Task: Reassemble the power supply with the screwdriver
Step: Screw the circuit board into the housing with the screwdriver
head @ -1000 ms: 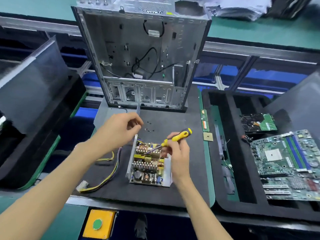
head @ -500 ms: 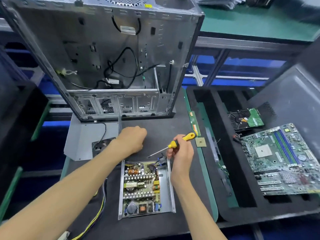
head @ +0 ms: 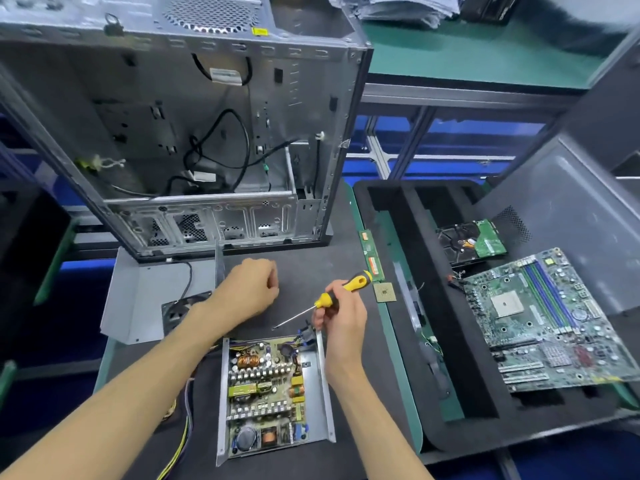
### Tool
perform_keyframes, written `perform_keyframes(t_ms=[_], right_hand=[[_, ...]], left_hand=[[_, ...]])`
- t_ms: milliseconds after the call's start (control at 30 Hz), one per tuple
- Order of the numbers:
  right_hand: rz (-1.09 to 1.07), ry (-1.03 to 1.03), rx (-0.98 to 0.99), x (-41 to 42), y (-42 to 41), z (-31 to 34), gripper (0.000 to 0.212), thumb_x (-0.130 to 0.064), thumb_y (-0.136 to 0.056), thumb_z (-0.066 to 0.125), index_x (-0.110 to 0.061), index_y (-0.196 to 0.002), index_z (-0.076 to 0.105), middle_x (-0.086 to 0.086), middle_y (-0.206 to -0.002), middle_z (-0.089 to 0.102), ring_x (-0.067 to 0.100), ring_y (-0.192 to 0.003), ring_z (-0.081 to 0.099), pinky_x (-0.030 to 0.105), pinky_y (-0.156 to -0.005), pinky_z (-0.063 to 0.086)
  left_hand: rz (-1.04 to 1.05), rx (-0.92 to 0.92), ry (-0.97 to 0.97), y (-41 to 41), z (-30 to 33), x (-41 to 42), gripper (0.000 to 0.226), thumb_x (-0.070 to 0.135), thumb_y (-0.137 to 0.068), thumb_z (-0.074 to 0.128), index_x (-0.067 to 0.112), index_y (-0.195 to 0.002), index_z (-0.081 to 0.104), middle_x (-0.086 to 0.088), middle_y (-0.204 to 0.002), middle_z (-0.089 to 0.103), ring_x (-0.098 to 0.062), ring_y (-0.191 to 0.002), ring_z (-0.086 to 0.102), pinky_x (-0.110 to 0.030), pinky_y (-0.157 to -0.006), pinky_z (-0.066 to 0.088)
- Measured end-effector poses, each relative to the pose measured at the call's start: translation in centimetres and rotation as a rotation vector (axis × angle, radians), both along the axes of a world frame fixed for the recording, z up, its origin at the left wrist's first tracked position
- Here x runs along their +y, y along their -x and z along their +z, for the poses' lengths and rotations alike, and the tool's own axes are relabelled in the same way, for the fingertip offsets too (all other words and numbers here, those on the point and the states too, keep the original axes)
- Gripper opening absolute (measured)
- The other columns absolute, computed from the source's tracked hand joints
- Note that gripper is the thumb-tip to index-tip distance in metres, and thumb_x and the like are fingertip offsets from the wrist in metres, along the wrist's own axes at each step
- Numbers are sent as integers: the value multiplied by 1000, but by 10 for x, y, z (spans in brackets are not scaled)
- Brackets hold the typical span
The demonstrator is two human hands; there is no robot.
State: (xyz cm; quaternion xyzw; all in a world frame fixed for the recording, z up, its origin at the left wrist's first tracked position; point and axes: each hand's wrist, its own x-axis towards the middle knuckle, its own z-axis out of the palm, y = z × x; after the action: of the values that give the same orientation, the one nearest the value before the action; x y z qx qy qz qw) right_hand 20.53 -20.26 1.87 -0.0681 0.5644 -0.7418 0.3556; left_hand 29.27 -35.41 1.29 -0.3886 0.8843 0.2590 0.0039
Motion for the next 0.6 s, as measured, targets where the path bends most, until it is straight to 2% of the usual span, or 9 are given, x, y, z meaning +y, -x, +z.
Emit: perform_keyframes(t_ms=[67, 167, 300, 433, 600], right_hand=[[-13, 39, -79, -1, 3, 6, 23, -15, -97, 53, -19, -75, 58, -1, -64, 49, 14, -52, 46, 24, -46, 39], [-41, 144, -249, -4, 10, 17, 19, -13, -98, 55, -14, -79, 55, -1, -64, 50, 13, -54, 47, 25, -47, 39], [-23, 209, -372, 0, 9, 26, 14, -16, -99, 56, -12, -86, 53, 1, -65, 50, 14, -55, 49, 26, -49, 42], [18, 223, -369, 7, 4, 28, 13, -18, -99, 57, -12, -89, 52, 2, -66, 51, 16, -56, 52, 27, -52, 47], [21, 257, -343, 10, 2, 30, 13, -17, -101, 55, -14, -89, 56, 1, -66, 52, 16, -57, 52, 27, -52, 47]], left_hand=[[121, 241, -200, -7, 15, 4, 19, 12, -85, 77, 21, -72, 67, 5, -73, 70, -13, -72, 67, -22, -66, 50], [283, 609, -591, -25, 38, 21, 7, 15, -80, 84, 14, -78, 78, -6, -73, 75, -15, -64, 70, -20, -60, 56], [387, 866, -928, -44, 55, 50, 26, 28, -67, 83, 8, -84, 81, -13, -79, 74, -17, -70, 70, -23, -65, 58], [427, 991, -1054, -51, 58, 68, 20, 21, -70, 81, 9, -86, 81, -13, -84, 74, -18, -74, 71, -24, -70, 59], [448, 1032, -1041, -58, 61, 70, 26, 23, -69, 82, 8, -91, 81, -10, -84, 74, -17, -75, 71, -22, -71, 58]])
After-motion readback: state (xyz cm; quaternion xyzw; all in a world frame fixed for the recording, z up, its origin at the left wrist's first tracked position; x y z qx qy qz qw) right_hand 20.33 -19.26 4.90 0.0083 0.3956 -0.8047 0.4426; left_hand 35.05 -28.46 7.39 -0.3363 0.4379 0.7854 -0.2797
